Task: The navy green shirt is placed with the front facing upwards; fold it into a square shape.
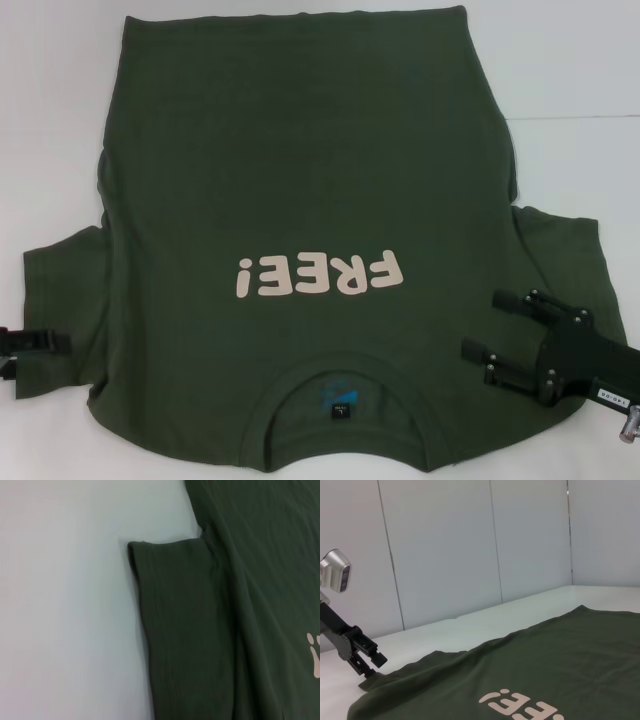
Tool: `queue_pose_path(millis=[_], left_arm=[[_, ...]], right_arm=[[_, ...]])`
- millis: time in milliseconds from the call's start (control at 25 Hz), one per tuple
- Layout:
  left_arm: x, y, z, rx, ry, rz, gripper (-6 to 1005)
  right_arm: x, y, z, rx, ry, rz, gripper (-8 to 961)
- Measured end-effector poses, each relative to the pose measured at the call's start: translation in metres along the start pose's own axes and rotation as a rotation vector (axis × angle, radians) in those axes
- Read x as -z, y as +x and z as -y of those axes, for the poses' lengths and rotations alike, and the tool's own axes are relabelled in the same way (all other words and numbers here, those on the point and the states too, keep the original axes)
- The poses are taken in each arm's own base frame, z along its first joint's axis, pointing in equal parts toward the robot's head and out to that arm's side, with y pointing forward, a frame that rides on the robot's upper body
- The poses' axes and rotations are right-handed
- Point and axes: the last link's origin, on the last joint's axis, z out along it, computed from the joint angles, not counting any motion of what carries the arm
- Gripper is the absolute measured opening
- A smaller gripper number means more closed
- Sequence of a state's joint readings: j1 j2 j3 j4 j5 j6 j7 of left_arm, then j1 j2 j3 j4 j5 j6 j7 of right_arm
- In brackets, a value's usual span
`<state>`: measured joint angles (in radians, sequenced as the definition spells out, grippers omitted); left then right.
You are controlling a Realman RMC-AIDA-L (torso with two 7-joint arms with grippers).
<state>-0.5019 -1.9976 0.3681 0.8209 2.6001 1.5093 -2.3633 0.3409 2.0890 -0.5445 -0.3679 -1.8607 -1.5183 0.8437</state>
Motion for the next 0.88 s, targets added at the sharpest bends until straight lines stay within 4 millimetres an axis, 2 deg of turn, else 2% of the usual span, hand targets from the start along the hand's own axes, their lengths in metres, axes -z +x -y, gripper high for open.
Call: queue_pose_path(millis=[720,880], left_arm=[[-0.0032,0.0013,-0.0031,0.003,-0.001,0.016,769],[-0.0052,0.0006,-0.0044,-0.007,0.002,0.029,637]], right_arm=[[0.0,0.0003,-0.0007,-0.003,-0.002,0.001,839],[-0.0001,0.0003,-0.0008,-0.003,-0.002,0.002,838]])
